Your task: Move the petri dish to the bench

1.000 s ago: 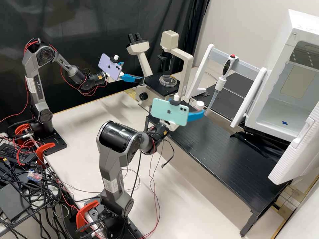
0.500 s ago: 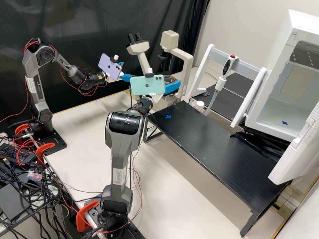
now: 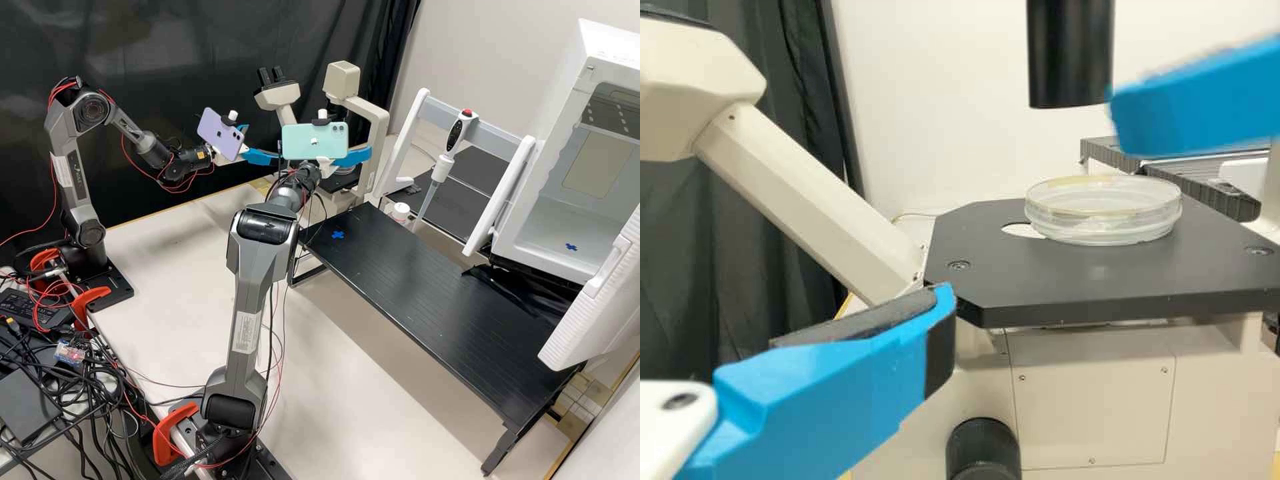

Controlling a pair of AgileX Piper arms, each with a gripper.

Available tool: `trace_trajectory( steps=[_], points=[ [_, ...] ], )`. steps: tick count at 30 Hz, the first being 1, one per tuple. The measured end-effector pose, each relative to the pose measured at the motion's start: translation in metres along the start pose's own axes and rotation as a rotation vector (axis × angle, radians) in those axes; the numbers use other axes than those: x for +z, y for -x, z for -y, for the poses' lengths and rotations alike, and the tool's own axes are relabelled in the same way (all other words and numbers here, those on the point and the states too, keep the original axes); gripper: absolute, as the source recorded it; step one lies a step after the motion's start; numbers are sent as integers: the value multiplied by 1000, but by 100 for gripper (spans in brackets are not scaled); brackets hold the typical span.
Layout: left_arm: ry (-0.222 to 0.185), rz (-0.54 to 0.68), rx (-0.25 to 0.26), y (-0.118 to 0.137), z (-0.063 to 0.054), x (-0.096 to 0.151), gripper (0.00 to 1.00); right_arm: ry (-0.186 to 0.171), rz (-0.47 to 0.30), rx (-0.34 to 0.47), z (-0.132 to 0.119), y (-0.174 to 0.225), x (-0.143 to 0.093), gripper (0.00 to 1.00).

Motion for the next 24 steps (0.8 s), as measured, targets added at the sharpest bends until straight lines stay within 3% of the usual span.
trace_trajectory(
  steps=[3,6,17,21,24],
  points=[
    [0,0,0,0,0,0,100,-99,5,3,-8,-7,-6,100],
    [0,0,0,0,0,0,100,-131,12,16,-10,-15,-8,100],
    [0,0,0,0,0,0,100,-53,73,8,10,-16,10,100],
    [0,0,0,0,0,0,100,-69,104,-91,35,-4,16,100],
    [0,0,0,0,0,0,100,-56,92,-150,53,7,8,100]
  ],
)
